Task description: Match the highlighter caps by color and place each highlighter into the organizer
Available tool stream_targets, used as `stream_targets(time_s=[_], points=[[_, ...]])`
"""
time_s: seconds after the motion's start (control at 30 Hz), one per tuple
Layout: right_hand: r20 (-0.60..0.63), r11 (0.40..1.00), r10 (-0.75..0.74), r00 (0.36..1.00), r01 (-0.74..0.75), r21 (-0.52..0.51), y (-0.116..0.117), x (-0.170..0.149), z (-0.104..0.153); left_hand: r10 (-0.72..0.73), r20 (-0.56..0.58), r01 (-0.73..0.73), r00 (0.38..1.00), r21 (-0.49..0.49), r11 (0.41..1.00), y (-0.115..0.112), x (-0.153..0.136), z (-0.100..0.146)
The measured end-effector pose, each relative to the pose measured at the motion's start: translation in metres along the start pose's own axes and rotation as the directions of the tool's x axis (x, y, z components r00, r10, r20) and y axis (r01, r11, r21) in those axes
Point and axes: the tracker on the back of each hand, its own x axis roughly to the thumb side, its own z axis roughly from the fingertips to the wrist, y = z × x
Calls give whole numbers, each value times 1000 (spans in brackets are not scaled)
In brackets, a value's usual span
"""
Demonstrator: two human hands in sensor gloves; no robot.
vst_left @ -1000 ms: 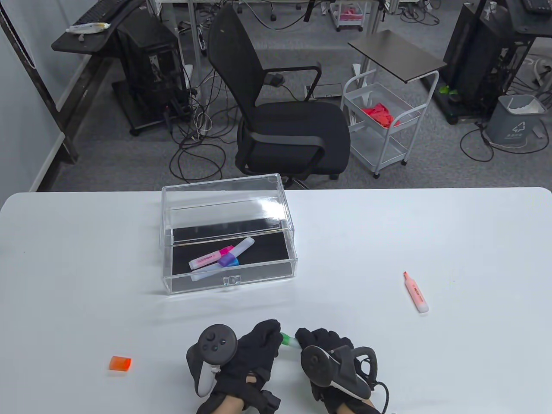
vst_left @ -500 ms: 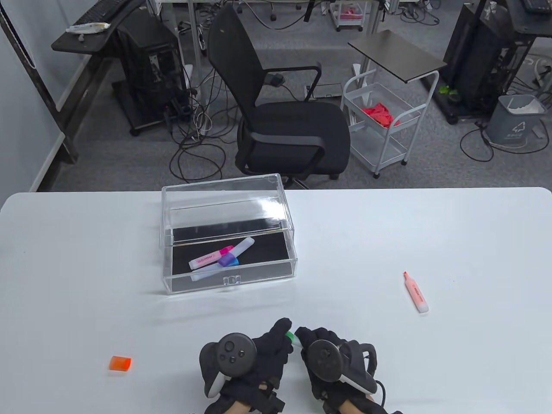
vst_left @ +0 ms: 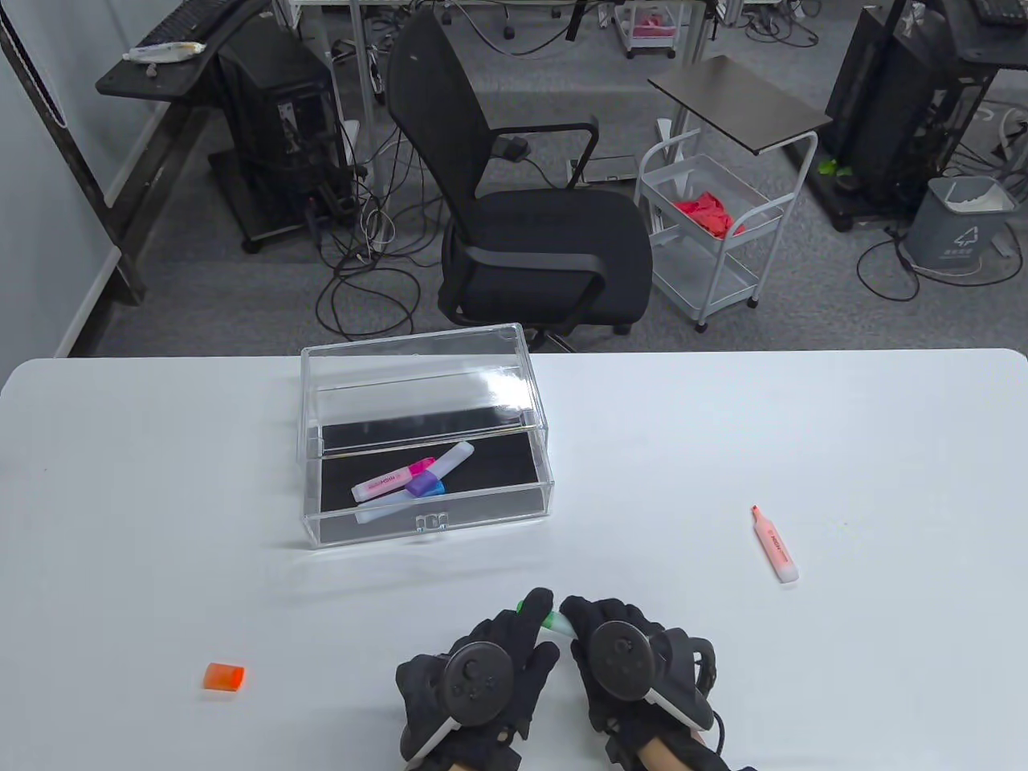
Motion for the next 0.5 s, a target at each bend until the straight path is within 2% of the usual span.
stream_targets(time_s=[0.27, 0.5], points=[[55, 997, 71, 996, -73, 22, 0, 5, 1, -275, 53, 278, 960, -60, 959, -7, 7, -1], [128, 995, 91, 988, -95, 25, 1, 16, 4, -288, 77, 294, 955, -79, 953, -10, 10, -2]])
